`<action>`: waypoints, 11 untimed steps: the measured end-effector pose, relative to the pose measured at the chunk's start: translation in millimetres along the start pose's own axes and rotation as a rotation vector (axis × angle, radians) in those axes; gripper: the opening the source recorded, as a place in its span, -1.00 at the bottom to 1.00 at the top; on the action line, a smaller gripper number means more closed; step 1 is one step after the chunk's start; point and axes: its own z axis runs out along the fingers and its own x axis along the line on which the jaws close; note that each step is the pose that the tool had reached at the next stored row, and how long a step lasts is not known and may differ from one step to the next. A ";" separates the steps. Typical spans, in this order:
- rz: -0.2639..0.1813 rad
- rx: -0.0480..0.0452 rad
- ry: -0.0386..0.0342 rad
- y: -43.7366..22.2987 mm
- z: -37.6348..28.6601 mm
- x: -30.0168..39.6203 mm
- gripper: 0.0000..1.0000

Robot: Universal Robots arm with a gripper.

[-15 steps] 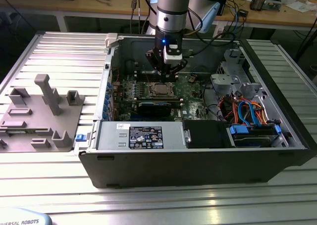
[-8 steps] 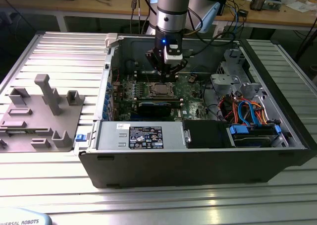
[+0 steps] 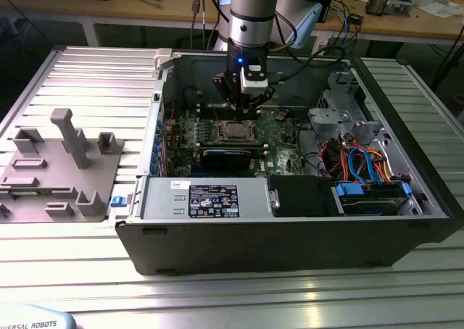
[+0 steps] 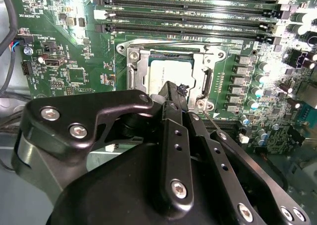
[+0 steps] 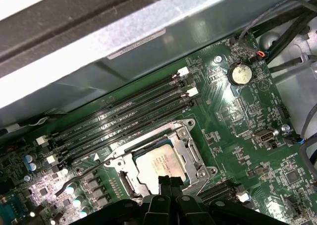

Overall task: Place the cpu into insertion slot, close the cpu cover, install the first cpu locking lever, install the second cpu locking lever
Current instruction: 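Install the first cpu locking lever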

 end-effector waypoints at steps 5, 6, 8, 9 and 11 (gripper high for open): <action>-0.005 -0.0001 -0.0003 0.0 0.0 0.0 -0.79; -0.007 -0.0001 -0.0004 0.0 0.0 0.0 -0.79; -0.009 -0.0002 -0.0005 0.0 0.0 0.0 -0.79; -0.011 -0.0002 -0.0006 0.0 0.0 0.0 -0.79; -0.013 -0.0003 -0.0008 0.0 0.0 0.0 -0.79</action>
